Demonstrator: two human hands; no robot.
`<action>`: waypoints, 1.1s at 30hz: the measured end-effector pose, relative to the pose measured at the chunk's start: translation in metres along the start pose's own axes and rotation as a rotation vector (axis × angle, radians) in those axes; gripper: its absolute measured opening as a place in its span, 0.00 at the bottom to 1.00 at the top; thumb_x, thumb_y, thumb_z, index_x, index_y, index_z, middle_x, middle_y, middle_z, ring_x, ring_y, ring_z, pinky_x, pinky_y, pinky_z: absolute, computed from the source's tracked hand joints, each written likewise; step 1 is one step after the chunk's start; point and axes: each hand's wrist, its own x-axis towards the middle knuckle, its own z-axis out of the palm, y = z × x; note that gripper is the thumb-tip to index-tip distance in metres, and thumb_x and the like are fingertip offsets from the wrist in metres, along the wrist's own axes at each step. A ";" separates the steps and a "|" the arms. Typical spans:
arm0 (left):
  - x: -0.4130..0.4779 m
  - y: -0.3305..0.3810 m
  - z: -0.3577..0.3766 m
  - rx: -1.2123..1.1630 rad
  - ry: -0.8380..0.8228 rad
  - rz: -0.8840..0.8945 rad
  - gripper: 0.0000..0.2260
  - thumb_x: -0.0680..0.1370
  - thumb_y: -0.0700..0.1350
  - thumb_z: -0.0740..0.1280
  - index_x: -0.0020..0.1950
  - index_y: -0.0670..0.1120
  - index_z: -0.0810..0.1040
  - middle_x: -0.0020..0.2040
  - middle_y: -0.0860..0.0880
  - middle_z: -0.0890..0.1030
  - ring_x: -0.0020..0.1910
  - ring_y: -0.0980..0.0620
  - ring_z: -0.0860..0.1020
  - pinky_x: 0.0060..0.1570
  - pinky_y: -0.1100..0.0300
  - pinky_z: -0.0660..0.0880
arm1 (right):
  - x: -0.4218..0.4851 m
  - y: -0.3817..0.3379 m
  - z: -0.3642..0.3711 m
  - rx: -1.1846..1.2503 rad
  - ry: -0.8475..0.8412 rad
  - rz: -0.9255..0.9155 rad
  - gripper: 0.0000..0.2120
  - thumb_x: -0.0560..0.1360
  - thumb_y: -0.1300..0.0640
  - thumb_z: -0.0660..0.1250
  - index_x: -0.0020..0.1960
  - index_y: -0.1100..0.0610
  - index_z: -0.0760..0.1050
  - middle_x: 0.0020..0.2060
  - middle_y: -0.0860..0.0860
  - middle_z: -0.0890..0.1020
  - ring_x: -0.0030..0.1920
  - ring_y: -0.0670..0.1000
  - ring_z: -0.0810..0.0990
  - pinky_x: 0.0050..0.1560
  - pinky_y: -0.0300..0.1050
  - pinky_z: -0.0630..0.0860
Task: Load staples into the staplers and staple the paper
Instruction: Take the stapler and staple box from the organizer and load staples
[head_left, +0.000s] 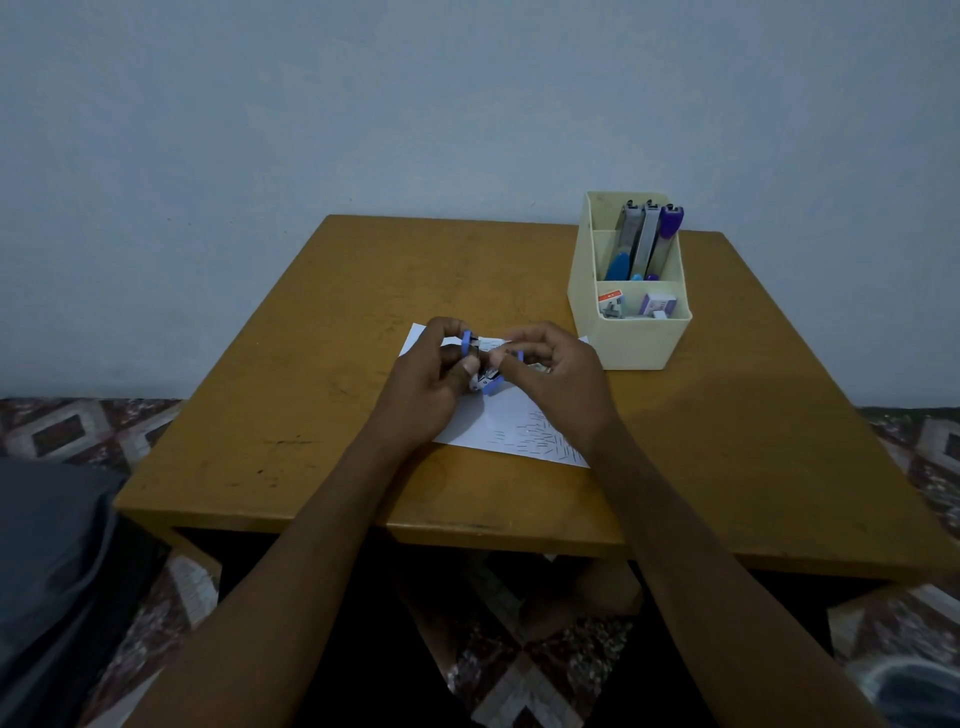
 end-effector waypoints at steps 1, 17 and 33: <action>0.000 0.001 0.000 -0.010 0.001 -0.001 0.08 0.80 0.37 0.61 0.57 0.47 0.70 0.44 0.53 0.83 0.45 0.51 0.81 0.53 0.44 0.77 | 0.000 -0.001 0.000 0.013 -0.008 0.014 0.13 0.72 0.55 0.72 0.56 0.53 0.76 0.44 0.45 0.84 0.48 0.42 0.81 0.50 0.36 0.76; -0.005 0.012 0.002 0.033 0.106 0.091 0.17 0.76 0.46 0.70 0.64 0.51 0.73 0.42 0.49 0.82 0.43 0.57 0.81 0.45 0.64 0.77 | 0.002 -0.003 -0.006 0.341 0.040 0.124 0.10 0.74 0.67 0.67 0.54 0.59 0.75 0.48 0.50 0.82 0.51 0.49 0.82 0.48 0.39 0.80; -0.004 0.007 0.003 0.140 0.204 0.146 0.04 0.75 0.43 0.71 0.48 0.47 0.79 0.42 0.56 0.80 0.38 0.56 0.77 0.38 0.66 0.72 | 0.004 0.002 -0.001 0.192 -0.061 0.105 0.09 0.75 0.60 0.68 0.54 0.58 0.78 0.48 0.55 0.83 0.49 0.51 0.83 0.50 0.45 0.80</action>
